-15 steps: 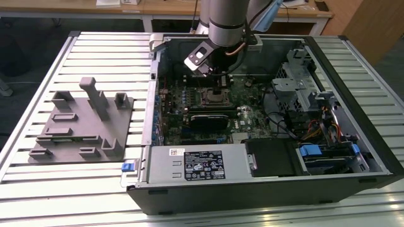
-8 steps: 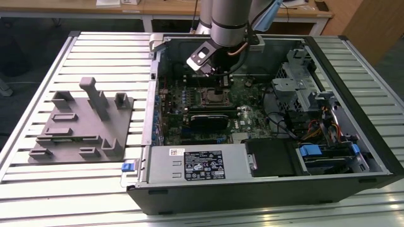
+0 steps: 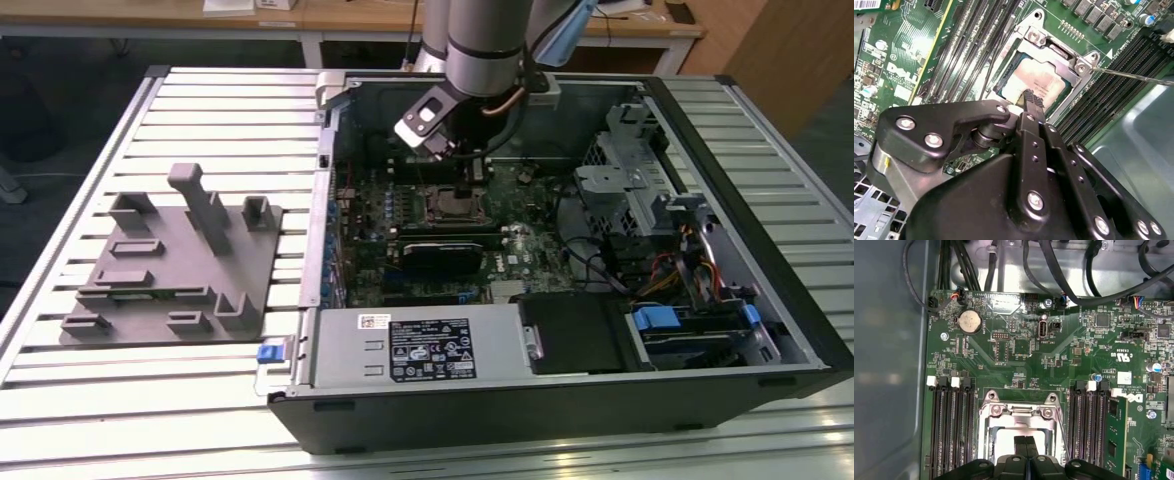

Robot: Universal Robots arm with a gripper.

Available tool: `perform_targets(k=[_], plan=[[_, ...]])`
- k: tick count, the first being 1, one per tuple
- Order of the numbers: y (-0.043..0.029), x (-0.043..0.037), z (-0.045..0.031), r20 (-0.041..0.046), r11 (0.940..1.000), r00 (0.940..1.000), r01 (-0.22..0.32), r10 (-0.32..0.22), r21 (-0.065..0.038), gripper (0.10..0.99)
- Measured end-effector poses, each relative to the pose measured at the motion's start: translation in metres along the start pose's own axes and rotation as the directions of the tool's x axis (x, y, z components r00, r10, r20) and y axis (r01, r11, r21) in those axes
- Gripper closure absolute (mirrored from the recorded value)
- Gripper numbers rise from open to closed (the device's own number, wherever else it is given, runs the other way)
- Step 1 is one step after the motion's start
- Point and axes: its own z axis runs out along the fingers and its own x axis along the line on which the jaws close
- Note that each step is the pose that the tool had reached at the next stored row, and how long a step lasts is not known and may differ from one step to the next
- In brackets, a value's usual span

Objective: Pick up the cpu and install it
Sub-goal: 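Install the first cpu locking lever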

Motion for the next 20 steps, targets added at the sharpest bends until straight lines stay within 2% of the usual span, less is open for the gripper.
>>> perform_targets(k=[20], plan=[[0.0001, 0.0, -0.0093, 0.0, 1.0, 1.0, 0.0, 0.0, 0.0, 0.98]])
